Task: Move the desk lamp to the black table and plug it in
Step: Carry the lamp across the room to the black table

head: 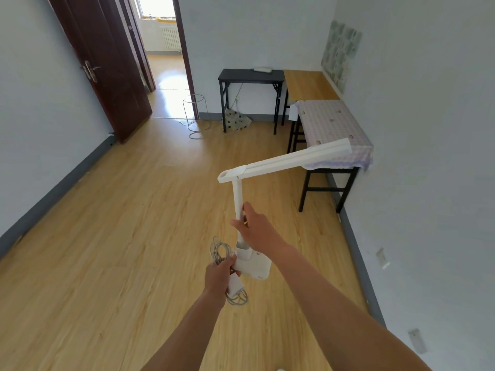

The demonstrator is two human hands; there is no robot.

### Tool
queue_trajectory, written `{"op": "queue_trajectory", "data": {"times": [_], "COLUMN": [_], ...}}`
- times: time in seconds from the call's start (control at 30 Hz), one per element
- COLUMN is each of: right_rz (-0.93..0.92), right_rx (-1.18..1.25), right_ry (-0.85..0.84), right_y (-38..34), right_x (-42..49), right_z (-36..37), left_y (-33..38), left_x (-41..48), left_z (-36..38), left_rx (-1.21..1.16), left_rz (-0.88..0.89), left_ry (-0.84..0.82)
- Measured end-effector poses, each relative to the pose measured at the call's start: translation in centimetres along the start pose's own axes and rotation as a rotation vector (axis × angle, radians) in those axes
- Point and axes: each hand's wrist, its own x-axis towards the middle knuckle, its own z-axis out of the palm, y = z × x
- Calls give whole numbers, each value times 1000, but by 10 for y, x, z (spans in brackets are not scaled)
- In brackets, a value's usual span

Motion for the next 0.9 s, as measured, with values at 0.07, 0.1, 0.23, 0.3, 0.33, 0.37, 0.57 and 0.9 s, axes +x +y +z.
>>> {"op": "queue_trajectory", "data": {"times": [0.07, 0.1, 0.23, 0.3, 0.33, 0.37, 0.57, 0.9], "right_rz": [1, -1, -19, -25, -30, -36, -58, -60], "right_rx": [9, 13, 37, 50, 54, 55, 66, 88], "right_ry": [-10, -15, -28, -32, -36, -39, -49, -85], "right_y": [9, 13, 29, 35, 38, 41, 54, 57], "right_x": [12, 18, 42, 51, 56, 61, 82, 108], "right_z": [-11, -17, -37, -43, -46, -48, -55, -45], "left_y": [5, 7, 19, 24, 27, 29, 37, 48], "left_x": [8, 11, 24, 30, 32, 34, 42, 56], "left_z": [15, 22, 49, 59, 64, 69, 88, 83], "left_rx": [6, 9, 19, 21, 18, 13, -4, 8], "left_rz": [0, -2, -1, 1, 5, 9, 12, 6], "left_ry": [12, 19, 49, 60, 67, 74, 120, 144]}}
